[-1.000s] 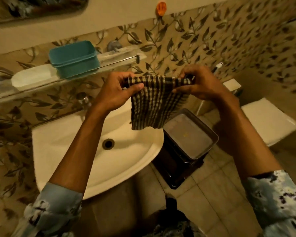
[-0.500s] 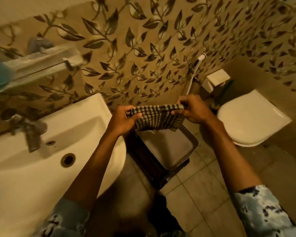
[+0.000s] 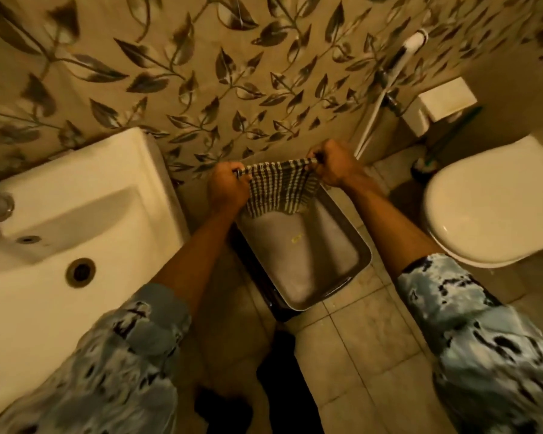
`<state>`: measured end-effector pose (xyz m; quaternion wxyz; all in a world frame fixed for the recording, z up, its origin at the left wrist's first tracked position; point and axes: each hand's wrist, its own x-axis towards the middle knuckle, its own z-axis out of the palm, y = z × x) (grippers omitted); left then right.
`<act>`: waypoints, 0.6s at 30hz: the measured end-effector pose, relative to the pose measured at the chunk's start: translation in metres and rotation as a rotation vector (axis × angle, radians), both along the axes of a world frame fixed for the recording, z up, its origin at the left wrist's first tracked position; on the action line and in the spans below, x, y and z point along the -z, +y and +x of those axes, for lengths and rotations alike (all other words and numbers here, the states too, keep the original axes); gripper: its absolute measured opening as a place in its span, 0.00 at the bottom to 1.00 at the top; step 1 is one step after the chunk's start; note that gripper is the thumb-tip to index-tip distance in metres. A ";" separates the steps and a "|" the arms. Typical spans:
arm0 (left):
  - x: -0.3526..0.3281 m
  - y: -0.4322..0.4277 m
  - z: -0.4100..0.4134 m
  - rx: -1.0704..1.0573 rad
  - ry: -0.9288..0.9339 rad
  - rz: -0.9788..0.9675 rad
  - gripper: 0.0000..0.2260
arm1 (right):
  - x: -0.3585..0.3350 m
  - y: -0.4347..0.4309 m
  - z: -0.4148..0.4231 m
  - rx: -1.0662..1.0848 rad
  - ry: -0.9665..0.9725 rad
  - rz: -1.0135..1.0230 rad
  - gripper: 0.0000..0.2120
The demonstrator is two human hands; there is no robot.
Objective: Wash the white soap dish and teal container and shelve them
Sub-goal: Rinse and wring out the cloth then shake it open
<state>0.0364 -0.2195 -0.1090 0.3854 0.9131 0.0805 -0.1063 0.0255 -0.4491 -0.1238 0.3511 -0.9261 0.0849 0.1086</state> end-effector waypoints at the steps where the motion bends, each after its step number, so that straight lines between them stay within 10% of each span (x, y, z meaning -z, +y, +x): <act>1: 0.000 -0.001 0.002 -0.004 -0.030 0.007 0.12 | 0.004 0.000 0.004 0.015 -0.033 0.008 0.01; 10: 0.059 -0.006 -0.059 0.150 -0.099 0.147 0.10 | 0.040 -0.005 -0.041 -0.095 -0.098 0.038 0.11; 18: 0.163 -0.022 -0.168 0.546 0.144 0.392 0.06 | 0.144 -0.006 -0.137 0.227 0.459 0.105 0.07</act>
